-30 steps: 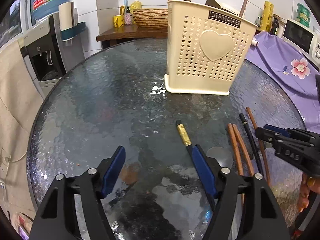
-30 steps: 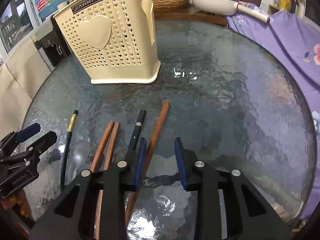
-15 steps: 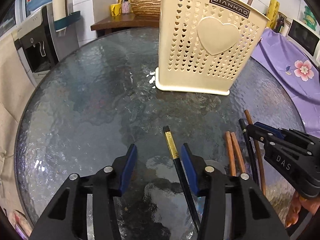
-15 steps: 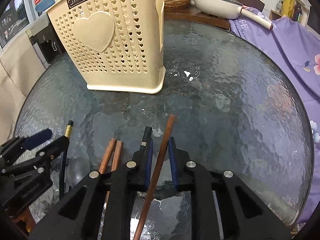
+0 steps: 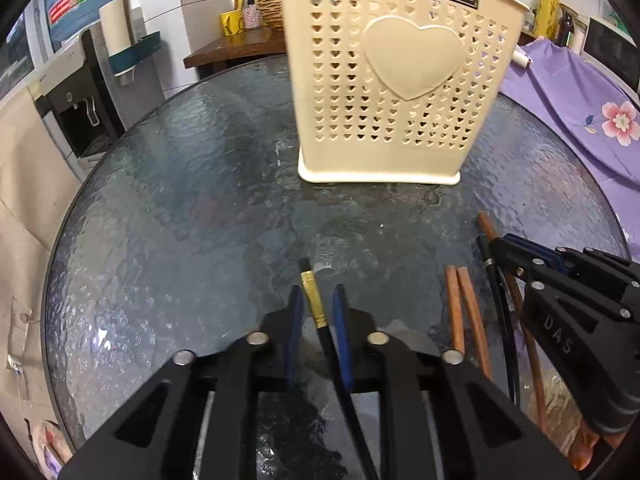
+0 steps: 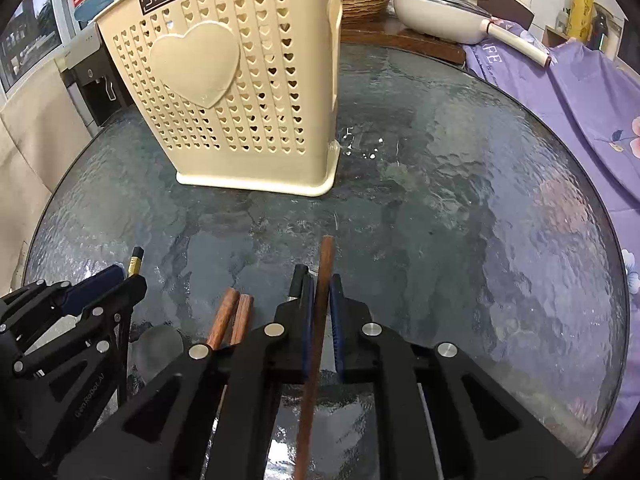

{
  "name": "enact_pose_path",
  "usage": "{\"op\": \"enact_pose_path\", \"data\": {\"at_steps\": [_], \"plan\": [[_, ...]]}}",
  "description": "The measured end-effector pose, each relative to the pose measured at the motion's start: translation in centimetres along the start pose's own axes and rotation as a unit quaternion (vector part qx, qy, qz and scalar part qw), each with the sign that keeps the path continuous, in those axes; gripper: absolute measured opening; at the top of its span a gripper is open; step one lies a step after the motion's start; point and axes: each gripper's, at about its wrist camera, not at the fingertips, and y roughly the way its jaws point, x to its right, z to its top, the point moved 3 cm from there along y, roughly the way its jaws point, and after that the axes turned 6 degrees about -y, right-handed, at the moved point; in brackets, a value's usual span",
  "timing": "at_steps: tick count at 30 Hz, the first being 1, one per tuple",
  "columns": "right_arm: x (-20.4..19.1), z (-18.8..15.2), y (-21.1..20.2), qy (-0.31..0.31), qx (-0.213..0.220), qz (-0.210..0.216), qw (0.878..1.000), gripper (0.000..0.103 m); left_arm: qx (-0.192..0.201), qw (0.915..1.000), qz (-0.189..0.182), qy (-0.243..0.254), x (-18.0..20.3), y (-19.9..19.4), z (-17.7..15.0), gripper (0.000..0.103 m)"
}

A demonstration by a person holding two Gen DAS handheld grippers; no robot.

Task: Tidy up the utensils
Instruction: 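Grasp the black gold-tipped utensil with left gripper while right gripper grasps a brown chopstick, then carry the black utensil over the basket with left gripper while right gripper carries the chopstick there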

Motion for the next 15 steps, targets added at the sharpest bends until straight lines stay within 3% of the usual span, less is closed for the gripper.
{"op": "enact_pose_path", "data": {"at_steps": [15], "plan": [[-0.2,0.12,0.15,-0.017,0.006,-0.003,1.0,0.008,-0.001,0.9998,-0.021,-0.006,-0.58,0.39,0.77,0.007]]}}
